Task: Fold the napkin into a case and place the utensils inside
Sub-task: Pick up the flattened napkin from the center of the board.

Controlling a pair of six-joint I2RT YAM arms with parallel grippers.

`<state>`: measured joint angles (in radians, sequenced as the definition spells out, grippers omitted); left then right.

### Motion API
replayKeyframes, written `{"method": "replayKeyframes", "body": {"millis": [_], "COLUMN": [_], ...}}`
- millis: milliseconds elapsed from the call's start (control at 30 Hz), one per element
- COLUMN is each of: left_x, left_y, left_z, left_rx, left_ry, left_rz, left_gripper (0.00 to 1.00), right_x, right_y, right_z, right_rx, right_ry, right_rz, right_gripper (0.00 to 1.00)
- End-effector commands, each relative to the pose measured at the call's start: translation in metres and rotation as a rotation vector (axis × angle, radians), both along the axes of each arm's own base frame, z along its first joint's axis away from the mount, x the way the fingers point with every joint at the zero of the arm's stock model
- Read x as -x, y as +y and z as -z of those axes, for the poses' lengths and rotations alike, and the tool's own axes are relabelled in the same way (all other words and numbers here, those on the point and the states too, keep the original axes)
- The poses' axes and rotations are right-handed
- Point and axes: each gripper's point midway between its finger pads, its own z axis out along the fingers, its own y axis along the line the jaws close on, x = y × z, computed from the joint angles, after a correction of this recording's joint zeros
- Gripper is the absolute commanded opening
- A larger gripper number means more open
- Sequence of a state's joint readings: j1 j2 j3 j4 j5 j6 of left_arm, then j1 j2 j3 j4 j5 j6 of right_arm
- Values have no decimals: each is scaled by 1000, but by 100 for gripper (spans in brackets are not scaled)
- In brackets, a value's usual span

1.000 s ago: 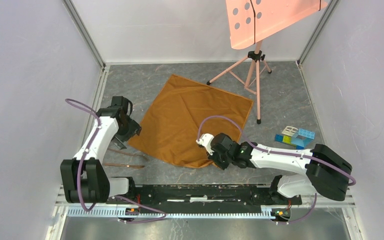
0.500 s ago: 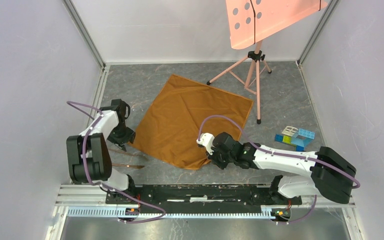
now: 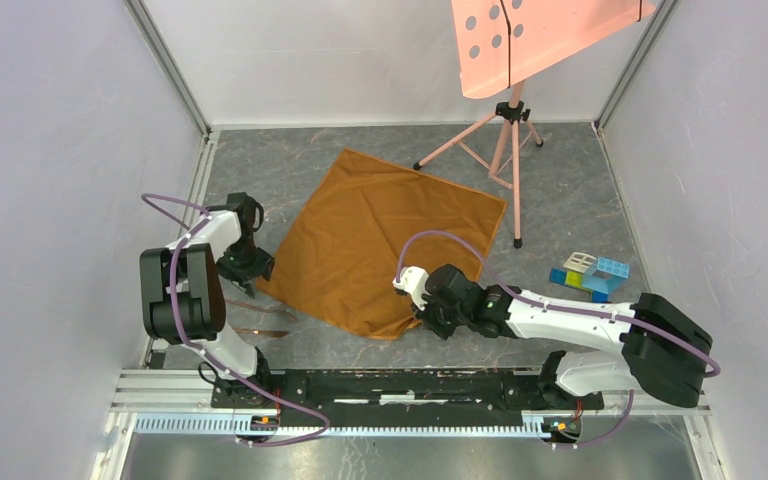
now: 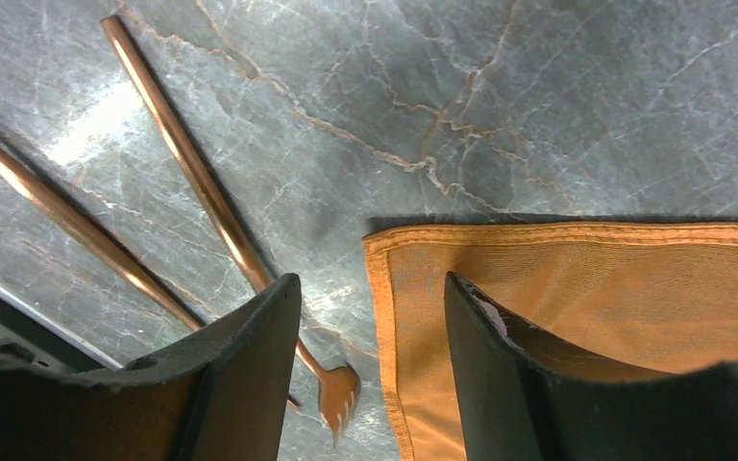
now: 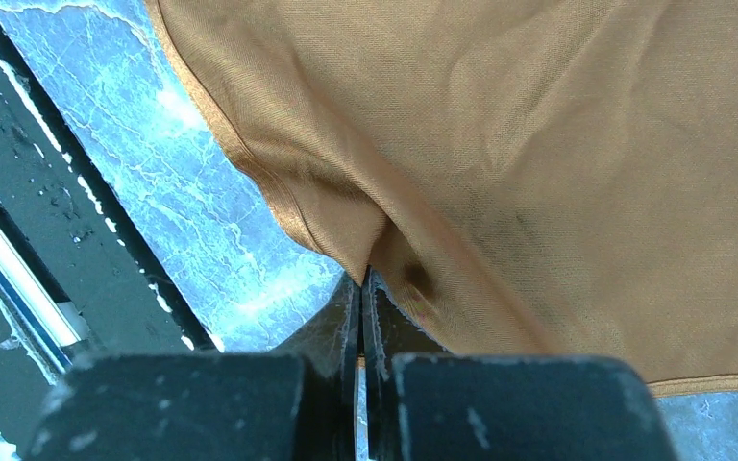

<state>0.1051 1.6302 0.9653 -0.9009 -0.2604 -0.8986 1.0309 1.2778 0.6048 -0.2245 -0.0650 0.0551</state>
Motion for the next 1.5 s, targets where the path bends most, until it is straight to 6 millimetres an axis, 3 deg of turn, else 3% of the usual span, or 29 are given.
{"method": "replayKeyframes", "body": {"millis": [0,167,300,367,467,667,733,933,1133,1467], "left_x": [-20,-21,-8,-7,-3,1,2,9,13,3], "left_y": [-2,-6,2,0,0,10,10,16,11,9], "left_z": [3,20,28,34,38,29,23,-1,-14,13], "left_rx": [15,44,-3,8,13,-46,-47,-82,-62,-36], "left_ry": [-73,-40,-19,-27,-21,-17,-19,-43,-75,-45], "left_rz": [-27,-40,-75,-81,-83,-68,-55,-20,-22,-11], "left_gripper": [63,62,58,51,25,5,11,43,57,52], "right_x": [-5,-4,-4,-4,-4,-8,-9,-9,-6,-6], "right_y": [11,12,11,11,13,16,16,17,18,17], "right_z": [-8,-8,-13,-16,-21,-26,-26,-24,-20,-24], "right_rx": [-49,-46,-53,-65,-73,-79,-77,-80,-80,-87], "right_ry": [-12,-9,-14,-17,-19,-30,-31,-24,-9,-20], "right_rz": [-6,-12,-8,-7,-7,3,7,10,2,-6], "right_gripper": [0,0,0,0,0,0,0,0,0,0]}}
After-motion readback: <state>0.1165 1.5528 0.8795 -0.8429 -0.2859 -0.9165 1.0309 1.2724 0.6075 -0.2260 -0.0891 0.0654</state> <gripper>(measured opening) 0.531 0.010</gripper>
